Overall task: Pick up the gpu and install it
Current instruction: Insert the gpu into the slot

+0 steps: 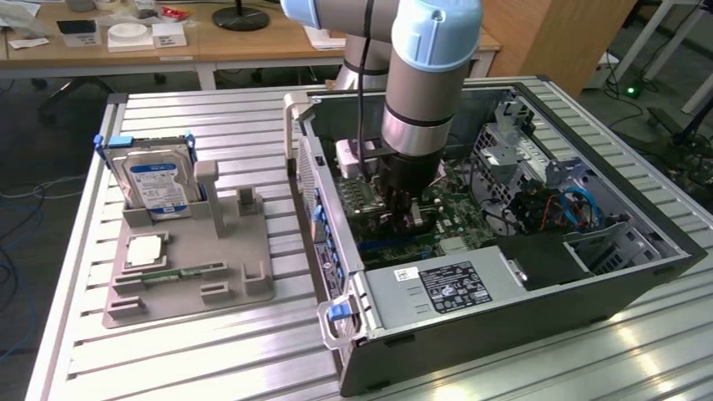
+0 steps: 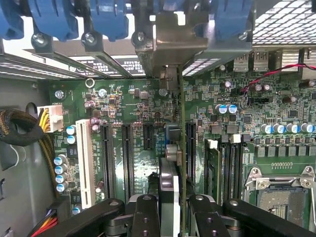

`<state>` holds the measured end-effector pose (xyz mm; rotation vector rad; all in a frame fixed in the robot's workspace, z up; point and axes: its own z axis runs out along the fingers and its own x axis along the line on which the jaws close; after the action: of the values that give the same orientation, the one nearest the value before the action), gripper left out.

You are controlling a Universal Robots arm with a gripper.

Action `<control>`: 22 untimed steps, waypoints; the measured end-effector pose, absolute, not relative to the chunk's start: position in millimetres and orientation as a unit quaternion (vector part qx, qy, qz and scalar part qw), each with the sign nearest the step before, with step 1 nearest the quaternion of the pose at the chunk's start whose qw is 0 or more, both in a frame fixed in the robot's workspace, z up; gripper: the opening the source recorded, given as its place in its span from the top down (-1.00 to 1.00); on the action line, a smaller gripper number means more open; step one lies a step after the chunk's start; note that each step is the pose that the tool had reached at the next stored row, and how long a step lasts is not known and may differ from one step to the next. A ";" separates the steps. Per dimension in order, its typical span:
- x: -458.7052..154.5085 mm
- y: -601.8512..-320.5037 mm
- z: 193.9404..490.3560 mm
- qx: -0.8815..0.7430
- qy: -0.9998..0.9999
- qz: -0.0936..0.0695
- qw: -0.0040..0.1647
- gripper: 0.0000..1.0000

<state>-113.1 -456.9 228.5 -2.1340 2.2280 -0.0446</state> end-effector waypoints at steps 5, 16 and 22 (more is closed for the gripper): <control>-113.1 -456.9 228.4 -0.691 0.722 -0.014 0.028 0.44; -113.1 -456.9 227.7 -0.691 0.722 -0.014 0.028 0.44; -113.1 -456.9 226.6 -0.691 0.722 -0.015 0.028 0.44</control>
<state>-113.1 -456.9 226.6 -2.1342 2.2282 -0.0450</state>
